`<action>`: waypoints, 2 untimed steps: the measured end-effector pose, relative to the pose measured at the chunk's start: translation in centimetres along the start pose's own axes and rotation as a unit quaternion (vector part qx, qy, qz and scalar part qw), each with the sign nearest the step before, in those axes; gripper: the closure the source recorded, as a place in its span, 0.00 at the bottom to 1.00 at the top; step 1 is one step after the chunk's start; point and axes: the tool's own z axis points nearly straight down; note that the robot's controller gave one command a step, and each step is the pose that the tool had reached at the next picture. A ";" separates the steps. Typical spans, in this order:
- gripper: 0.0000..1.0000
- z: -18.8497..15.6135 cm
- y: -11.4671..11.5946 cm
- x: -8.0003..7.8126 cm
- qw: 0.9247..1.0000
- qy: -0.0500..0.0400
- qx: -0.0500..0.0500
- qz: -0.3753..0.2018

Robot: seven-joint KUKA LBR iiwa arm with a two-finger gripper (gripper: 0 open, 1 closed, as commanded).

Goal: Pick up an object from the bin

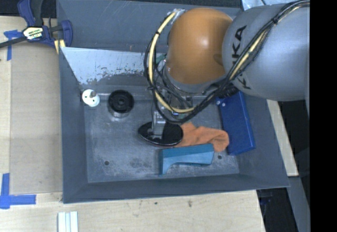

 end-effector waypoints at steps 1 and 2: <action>0.00 2.0 -0.7 1.6 1.000 0.007 0.002 0.014; 0.00 3.8 -3.9 1.8 0.999 0.002 0.001 -0.047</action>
Offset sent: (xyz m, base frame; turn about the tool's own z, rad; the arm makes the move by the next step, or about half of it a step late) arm -0.0240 -0.0518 -0.0462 -0.1111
